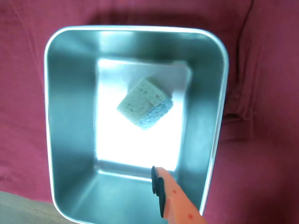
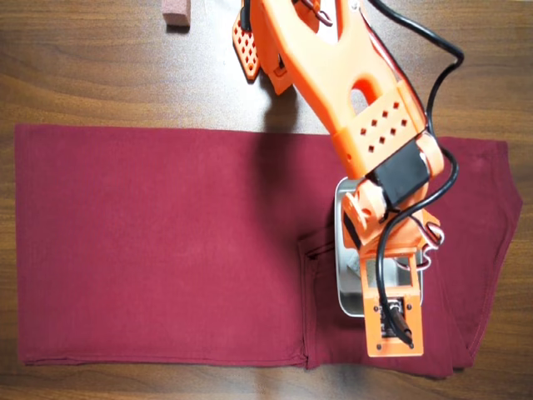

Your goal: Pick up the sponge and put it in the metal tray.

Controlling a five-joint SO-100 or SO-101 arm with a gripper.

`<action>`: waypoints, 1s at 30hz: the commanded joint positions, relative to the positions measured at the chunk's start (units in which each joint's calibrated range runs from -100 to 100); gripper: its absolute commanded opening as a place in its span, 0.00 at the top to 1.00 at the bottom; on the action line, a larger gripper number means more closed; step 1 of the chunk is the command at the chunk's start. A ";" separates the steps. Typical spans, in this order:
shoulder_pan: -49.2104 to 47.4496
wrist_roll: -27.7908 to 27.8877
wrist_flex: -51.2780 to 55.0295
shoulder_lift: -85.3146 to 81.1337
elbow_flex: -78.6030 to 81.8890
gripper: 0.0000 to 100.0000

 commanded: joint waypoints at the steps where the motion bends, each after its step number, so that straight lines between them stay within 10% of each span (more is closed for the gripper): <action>1: 0.83 0.00 -0.49 -1.15 -0.89 0.59; 6: 3.33 0.68 -0.40 -2.48 -0.44 0.59; 9: 4.29 1.47 -0.31 -4.70 -0.35 1.00; 16: 13.21 5.47 -2.80 -19.88 10.12 1.00; 23: 32.50 13.04 -38.48 -65.33 49.45 1.00; 30: 34.23 13.33 -35.90 -83.70 66.11 1.00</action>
